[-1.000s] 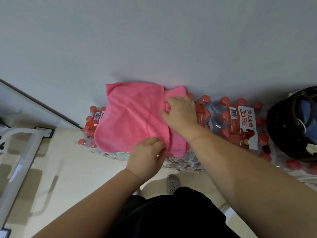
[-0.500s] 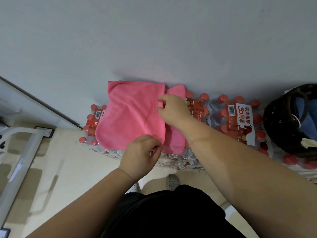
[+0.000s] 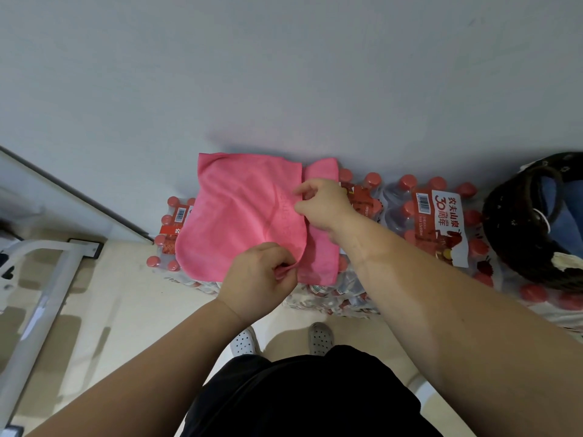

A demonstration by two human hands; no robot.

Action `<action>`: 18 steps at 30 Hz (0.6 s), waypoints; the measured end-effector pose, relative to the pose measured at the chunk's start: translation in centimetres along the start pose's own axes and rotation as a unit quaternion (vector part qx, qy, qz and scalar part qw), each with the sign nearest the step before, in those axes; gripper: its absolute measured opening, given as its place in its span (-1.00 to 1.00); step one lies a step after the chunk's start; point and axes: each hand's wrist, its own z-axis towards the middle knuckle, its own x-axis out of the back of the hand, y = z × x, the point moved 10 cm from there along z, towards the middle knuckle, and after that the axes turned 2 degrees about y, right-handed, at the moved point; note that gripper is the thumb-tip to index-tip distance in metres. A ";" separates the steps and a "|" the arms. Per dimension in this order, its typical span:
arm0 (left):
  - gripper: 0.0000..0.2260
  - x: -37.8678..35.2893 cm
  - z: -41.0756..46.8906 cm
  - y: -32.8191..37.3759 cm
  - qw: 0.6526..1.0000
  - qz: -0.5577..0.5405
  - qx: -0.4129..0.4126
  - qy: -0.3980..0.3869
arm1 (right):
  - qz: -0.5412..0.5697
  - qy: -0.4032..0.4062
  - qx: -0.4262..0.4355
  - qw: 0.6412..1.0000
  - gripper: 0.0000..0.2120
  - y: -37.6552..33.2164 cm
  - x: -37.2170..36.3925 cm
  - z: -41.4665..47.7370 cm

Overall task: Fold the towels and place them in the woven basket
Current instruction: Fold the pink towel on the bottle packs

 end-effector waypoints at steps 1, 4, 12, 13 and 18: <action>-0.98 -0.2 -0.1 -0.1 1.000 0.000 0.001 -0.003 | 0.023 -0.011 -0.015 1.000 -0.73 0.1 -0.3 0.0; -0.96 -0.6 -0.6 -0.3 1.000 -0.008 0.009 -0.017 | 0.023 -0.056 -0.021 0.998 -0.70 -0.6 -1.0 0.5; -0.96 0.2 0.0 -0.1 1.000 -0.008 0.009 -0.007 | 0.028 -0.082 0.050 0.995 -0.38 -3.0 -0.3 0.8; -0.95 0.7 0.3 0.2 1.000 -0.009 0.008 0.004 | 0.039 -0.075 0.066 0.994 -0.37 -3.6 0.2 0.9; -0.89 1.1 1.5 3.6 0.999 -0.035 -0.017 0.027 | 0.101 -0.043 0.114 0.987 -0.38 -4.8 3.8 0.6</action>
